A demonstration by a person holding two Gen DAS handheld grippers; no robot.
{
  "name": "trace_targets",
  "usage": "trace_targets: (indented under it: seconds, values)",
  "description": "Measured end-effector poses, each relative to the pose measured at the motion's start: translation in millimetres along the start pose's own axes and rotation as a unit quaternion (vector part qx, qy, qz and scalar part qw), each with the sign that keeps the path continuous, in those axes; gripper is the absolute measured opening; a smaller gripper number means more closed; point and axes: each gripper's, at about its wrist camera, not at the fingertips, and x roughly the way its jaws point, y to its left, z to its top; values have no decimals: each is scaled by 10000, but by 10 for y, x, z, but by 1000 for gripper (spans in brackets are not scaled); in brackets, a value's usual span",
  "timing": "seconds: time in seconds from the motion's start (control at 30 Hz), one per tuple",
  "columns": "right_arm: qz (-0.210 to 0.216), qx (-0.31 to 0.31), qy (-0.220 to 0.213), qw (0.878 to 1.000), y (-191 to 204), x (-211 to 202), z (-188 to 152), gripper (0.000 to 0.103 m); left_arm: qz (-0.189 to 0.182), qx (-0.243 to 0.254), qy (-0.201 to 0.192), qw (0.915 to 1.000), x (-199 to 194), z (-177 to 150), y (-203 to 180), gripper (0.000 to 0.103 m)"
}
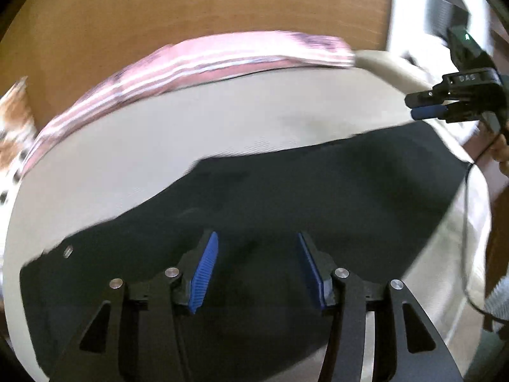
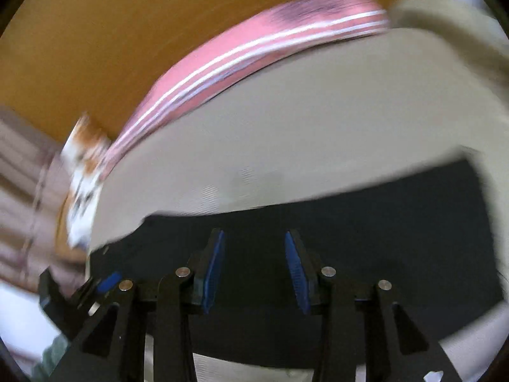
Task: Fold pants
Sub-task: 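Release the jeans with both grippers and smooth the folded stack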
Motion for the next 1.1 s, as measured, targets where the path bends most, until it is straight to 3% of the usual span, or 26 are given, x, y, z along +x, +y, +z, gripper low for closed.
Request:
trace_targets:
  seconds: [0.13, 0.27, 0.57, 0.6, 0.63, 0.73, 0.83, 0.93, 1.0, 1.07, 1.1]
  values:
    - [645, -770, 814, 9916, 857, 804, 260, 38, 223, -360, 152, 9990, 82, -200, 329, 52]
    - [930, -1139, 1460, 9783, 1360, 1420, 365, 38, 223, -526, 343, 9978, 181, -370, 424, 52]
    - [1340, -1129, 2442, 9538, 1666, 2213, 374, 40, 203, -479, 252, 9983, 126, -622, 382, 52]
    - [1451, -1098, 2500, 9510, 1689, 2250, 375, 31, 166, -511, 256, 9982, 125, -610, 403, 52]
    - [1520, -1117, 2464, 9506, 1742, 2262, 381, 14, 128, -550, 257, 9981, 121, -602, 421, 52]
    - [1480, -1173, 2103, 9592, 1811, 2193, 481, 11, 15, -725, 227, 9971, 96, -596, 484, 52]
    - [1278, -1201, 2006, 9639, 1801, 2253, 477, 9, 9, -736, 213, 9971, 94, -614, 492, 52]
    - [853, -1405, 1792, 9700, 1808, 2411, 414, 8, 123, -612, 219, 9978, 96, -629, 438, 52]
    - [869, -1340, 1674, 9729, 1781, 2417, 417, 9, 198, -534, 221, 9981, 102, -634, 411, 52]
    - [894, -1247, 1641, 9744, 1760, 2353, 439, 16, 219, -508, 246, 9982, 100, -624, 396, 52]
    - [881, -1222, 1560, 9762, 1737, 2284, 453, 25, 217, -506, 269, 9981, 102, -607, 397, 52]
